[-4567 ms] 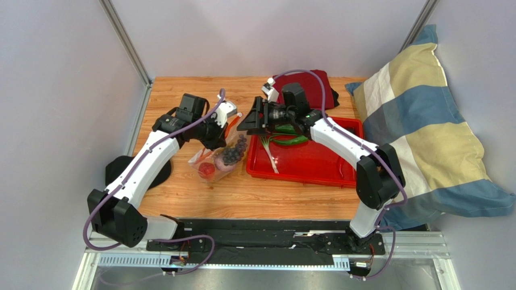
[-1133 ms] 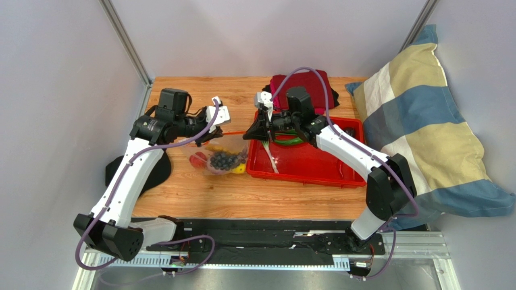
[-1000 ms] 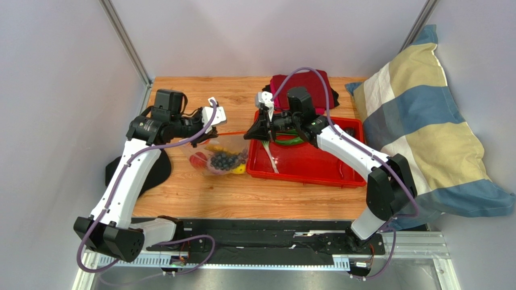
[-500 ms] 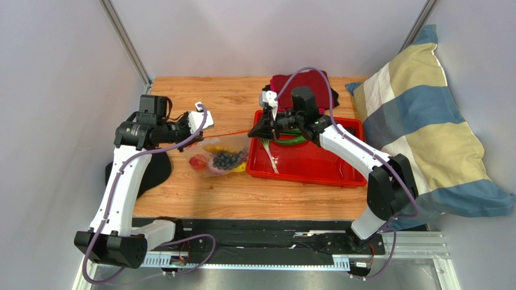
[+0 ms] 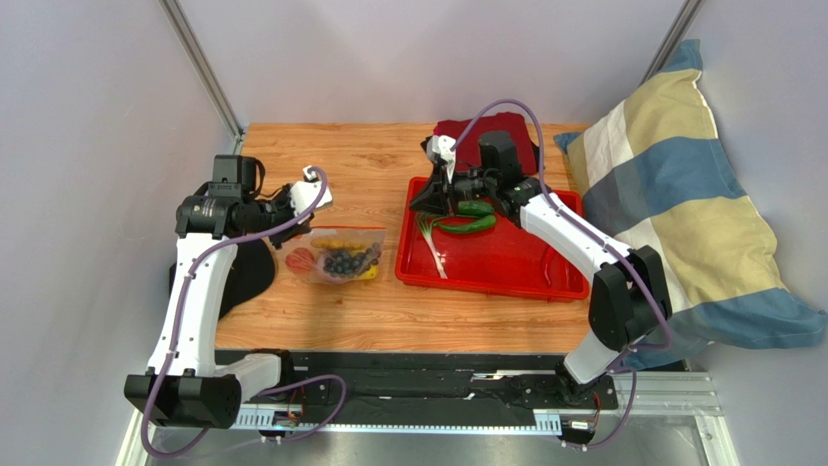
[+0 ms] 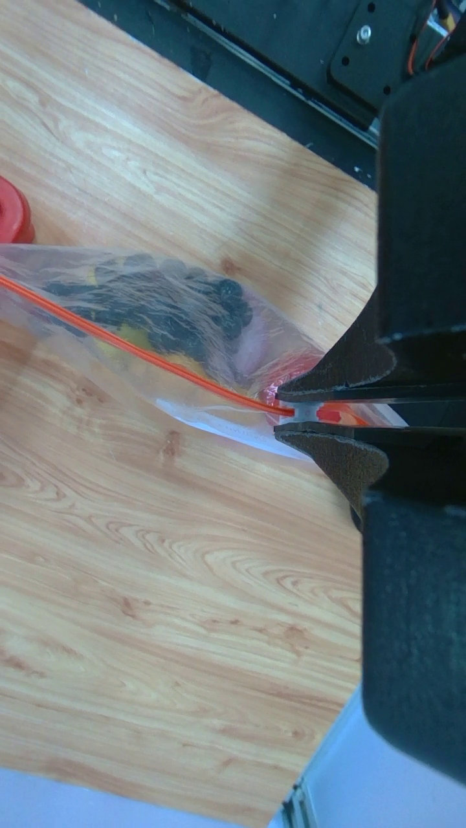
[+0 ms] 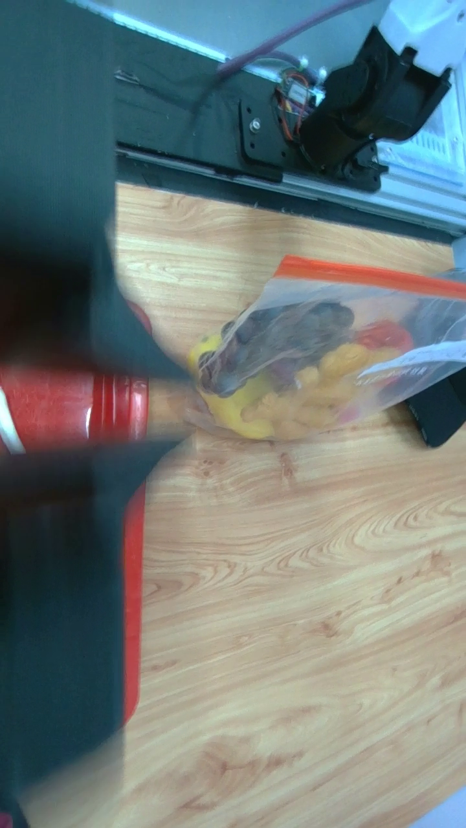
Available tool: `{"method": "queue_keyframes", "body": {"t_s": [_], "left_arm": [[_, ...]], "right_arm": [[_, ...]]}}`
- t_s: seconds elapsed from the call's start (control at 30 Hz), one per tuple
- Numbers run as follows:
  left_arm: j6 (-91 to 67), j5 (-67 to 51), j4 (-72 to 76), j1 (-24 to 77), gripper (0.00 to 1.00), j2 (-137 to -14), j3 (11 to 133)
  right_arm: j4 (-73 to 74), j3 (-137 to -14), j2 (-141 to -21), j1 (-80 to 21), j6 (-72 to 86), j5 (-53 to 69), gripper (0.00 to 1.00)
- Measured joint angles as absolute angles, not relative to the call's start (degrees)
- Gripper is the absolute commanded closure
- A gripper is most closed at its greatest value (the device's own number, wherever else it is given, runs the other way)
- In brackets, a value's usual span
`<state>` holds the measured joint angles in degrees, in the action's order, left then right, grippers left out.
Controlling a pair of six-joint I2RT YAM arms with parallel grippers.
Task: Place the food in the zip-top bag and seal the zipper
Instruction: Zip the zipper food storage bag at the center of the board.
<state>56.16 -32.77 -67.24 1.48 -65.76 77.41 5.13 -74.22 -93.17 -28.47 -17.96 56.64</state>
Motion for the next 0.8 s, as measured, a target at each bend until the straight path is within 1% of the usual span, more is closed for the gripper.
{"method": "queue_keyframes", "body": {"t_s": [0.07, 0.13, 0.23, 0.3, 0.43, 0.53, 0.57, 0.63, 0.73, 0.77, 0.8], "left_arm": [[55.59, -33.98, -67.99, 1.45, 1.00, -66.04, 77.84], [54.37, -35.38, -68.49, 1.54, 1.00, -66.67, 78.87], [52.27, -36.99, -68.34, 2.61, 1.00, -67.90, 80.16], [50.41, -37.89, -67.88, 3.75, 1.00, -68.51, 80.27], [48.10, -39.99, -67.42, 5.21, 1.00, -69.14, 80.27], [47.16, -41.04, -67.07, 5.80, 1.00, -69.36, 80.27], [47.00, -41.32, -67.00, 5.93, 1.00, -69.41, 80.27], [46.70, -41.82, -66.94, 6.22, 1.00, -69.49, 80.27], [46.35, -42.35, -66.92, 6.42, 1.00, -69.54, 80.34], [46.28, -42.54, -66.92, 6.42, 1.00, -69.56, 80.36], [46.22, -42.61, -66.92, 6.42, 1.00, -69.56, 80.44]], "right_arm": [[6.74, -77.28, -94.26, -28.84, -17.45, 57.19, 0.21], [7.35, -80.31, -95.02, -29.61, -16.82, 57.17, 0.16], [7.51, -83.72, -95.11, -31.90, -16.21, 57.25, 0.04], [7.55, -85.76, -95.11, -34.30, -15.99, 57.41, 0.01], [8.21, -87.59, -95.18, -39.33, -18.44, 57.23, 0.00], [8.49, -87.70, -96.51, -42.33, -21.19, 55.51, 0.06], [8.69, -87.85, -97.38, -43.07, -21.91, 54.87, 0.10], [9.72, -88.68, -99.72, -44.01, -23.51, 53.52, 0.13], [12.86, -91.85, -105.12, -44.34, -25.67, 50.76, 0.35], [13.17, -92.07, -105.69, -44.34, -26.00, 50.50, 0.56], [14.04, -92.49, -106.69, -44.34, -26.46, 49.91, 0.71]]}}
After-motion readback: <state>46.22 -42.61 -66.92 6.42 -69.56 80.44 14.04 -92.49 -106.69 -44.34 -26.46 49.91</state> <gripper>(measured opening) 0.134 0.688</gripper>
